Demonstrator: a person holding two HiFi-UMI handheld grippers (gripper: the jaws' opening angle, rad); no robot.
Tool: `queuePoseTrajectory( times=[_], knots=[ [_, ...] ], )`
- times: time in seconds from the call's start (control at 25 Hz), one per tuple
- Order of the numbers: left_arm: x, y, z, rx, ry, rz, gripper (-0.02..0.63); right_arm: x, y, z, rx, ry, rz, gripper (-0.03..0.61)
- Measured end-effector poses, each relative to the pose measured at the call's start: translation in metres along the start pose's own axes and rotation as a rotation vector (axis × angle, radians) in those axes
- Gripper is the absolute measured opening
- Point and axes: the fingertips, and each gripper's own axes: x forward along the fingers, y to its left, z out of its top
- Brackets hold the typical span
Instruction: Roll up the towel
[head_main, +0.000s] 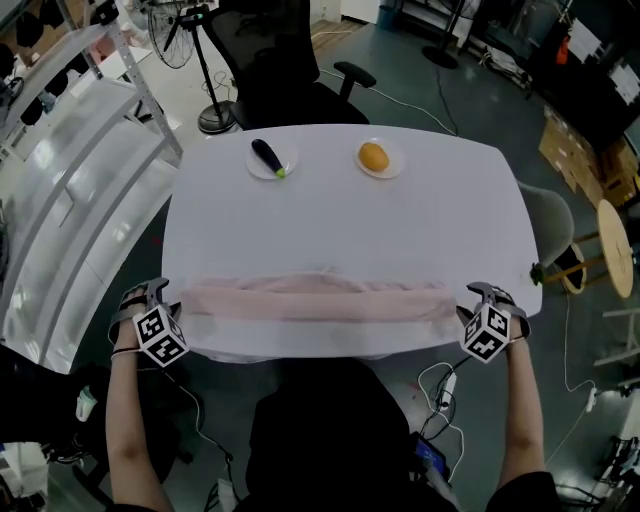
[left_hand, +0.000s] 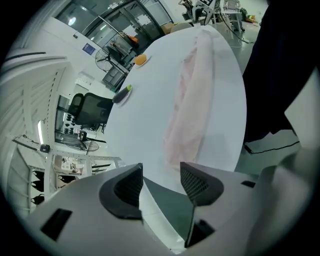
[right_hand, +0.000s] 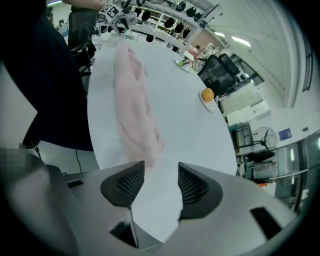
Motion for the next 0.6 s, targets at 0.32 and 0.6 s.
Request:
queuePoseTrajectory(
  times=[0.32, 0.6],
  knots=[
    [-0.004, -0.062, 0.013, -0.01, -0.051, -0.073, 0.258, 0.008, 0.053, 0.02, -0.014, -0.042, 0.053, 0.221],
    [0.021, -0.068, 0.015, -0.044, -0.038, -0.052, 0.256, 0.033, 0.065, 0.021, 0.001, -0.014, 0.032, 0.19]
  ],
)
